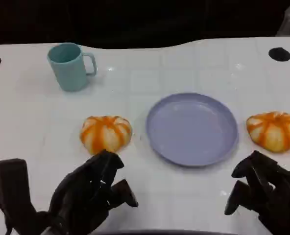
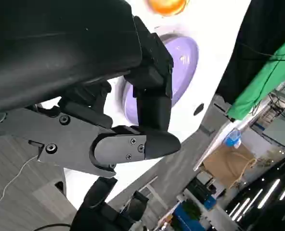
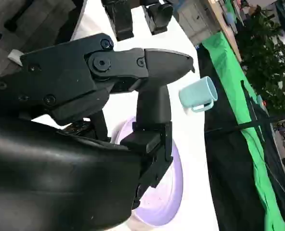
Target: Grasp the bread from the table and place it into the plate.
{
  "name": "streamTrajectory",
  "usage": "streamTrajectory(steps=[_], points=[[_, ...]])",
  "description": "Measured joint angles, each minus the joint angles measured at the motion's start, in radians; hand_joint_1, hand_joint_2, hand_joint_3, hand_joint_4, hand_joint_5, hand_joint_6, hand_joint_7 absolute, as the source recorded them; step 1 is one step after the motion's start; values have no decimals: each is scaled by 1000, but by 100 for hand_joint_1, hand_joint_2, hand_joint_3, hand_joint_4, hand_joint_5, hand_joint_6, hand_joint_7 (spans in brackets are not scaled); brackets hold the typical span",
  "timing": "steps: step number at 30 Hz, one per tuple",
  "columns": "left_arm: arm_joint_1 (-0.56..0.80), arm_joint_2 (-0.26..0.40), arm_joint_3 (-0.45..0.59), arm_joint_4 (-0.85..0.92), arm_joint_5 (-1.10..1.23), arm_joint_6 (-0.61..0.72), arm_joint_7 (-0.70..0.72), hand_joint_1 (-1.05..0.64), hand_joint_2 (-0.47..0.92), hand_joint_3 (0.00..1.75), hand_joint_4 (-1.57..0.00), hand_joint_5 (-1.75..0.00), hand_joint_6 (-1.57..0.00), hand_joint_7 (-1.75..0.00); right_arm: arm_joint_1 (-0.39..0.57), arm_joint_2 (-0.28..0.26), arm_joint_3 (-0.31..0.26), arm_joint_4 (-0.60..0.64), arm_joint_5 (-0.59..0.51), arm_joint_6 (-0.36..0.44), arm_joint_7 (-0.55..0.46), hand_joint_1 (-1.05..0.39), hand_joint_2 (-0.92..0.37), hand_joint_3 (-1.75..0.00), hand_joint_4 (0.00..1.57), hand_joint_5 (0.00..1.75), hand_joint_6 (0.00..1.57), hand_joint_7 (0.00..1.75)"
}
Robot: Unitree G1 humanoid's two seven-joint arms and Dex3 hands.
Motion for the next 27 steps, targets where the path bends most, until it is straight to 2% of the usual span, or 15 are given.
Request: streamTrajectory(steps=[13,21,22,24,26,27], points=[[-5,0,0,1,0,0,0,-55,92,48,-79,-175,-56,-175,-2,0,-1,-1,1,6,-6,-46,-92,-36,64,175,49,160],[-5,11,-8,2,10,-20,-24,-57,92,49,-76,-175,-49,-175,-2,0,-2,-4,2,7,-11,-46,-92,-37,64,175,49,161],[-5,15,-11,2,14,-31,-35,-59,92,46,-69,-175,-46,-170,-2,0,-2,-4,2,7,-11,-46,-92,-37,64,175,49,161],[-7,32,-29,5,45,-62,-56,-60,92,36,-55,-174,-45,-144,-2,0,-1,-4,2,7,-11,-46,-92,-37,64,175,49,161],[-13,48,-43,9,82,-102,-71,-59,92,26,-54,-161,-49,-116,-2,0,-1,-4,2,7,-11,-46,-92,-37,64,175,49,161],[-16,51,-45,12,95,-122,-73,-59,92,25,-54,-158,-50,-110,-3,0,-1,-4,2,7,-11,-47,-92,-37,64,175,49,161]])
